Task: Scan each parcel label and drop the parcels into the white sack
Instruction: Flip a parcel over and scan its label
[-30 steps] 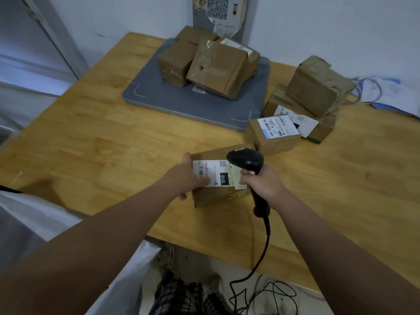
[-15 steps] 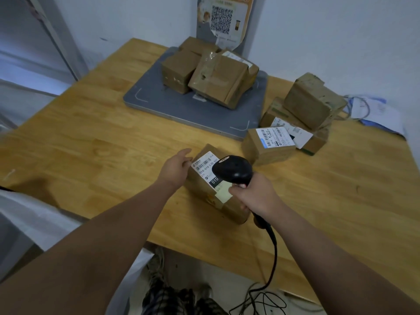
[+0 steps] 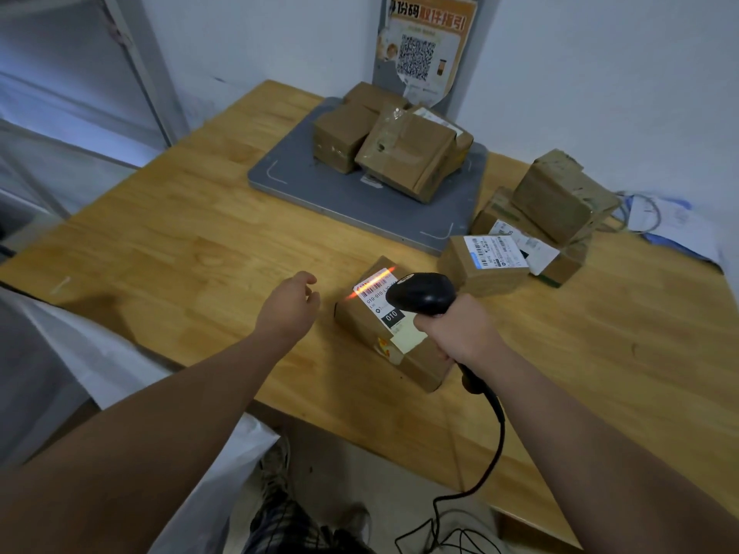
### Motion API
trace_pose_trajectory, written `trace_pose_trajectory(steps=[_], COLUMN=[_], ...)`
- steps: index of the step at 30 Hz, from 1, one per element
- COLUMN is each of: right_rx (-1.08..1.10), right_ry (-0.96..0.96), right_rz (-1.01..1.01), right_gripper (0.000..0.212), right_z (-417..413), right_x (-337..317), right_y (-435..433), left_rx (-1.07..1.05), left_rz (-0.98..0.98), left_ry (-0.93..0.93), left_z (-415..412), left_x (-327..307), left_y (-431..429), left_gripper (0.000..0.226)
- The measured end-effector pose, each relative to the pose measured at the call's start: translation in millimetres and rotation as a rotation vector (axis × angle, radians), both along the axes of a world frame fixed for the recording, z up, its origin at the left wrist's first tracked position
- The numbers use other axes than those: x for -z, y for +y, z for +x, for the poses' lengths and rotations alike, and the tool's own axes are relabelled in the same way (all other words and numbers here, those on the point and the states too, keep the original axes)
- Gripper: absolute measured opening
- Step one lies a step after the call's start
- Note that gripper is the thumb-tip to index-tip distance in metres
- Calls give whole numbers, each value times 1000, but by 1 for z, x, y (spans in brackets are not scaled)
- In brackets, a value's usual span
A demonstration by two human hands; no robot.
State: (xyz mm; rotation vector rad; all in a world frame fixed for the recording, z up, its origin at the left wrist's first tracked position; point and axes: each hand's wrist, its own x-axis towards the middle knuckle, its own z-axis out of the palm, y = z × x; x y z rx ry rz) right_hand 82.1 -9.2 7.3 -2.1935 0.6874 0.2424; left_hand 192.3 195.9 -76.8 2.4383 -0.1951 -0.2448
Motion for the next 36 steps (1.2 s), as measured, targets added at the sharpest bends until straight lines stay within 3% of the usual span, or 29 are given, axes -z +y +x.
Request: trace_pose_trajectory(steps=[20,22,25,29,34,36], right_rx=[-22,-71,-144,-77,-6,-1], right_ry=[-24,-40,-86,-12,109,99], right_rz=[29,23,-23,95,264,300], right_gripper=[11,7,18,30,17,10], right_z=[2,5,16,37,39,31], right_x=[6,9,17,30,35,38], right_y=[-8,-11,-14,-29,-40,-32], left_rx=[-7,-39,-105,-326,-388,-356], left_rz=[-14,-61,-167,-467,-667,-652], left_ry=[90,161,265,503,686,698], left_z=[-4,-10,-25,-48,-64,-71], left_x=[-1,0,5,18,29,29], left_y=[-14,-22,-40,-57,-63,-61], left_gripper=[41,43,47,68,51,68])
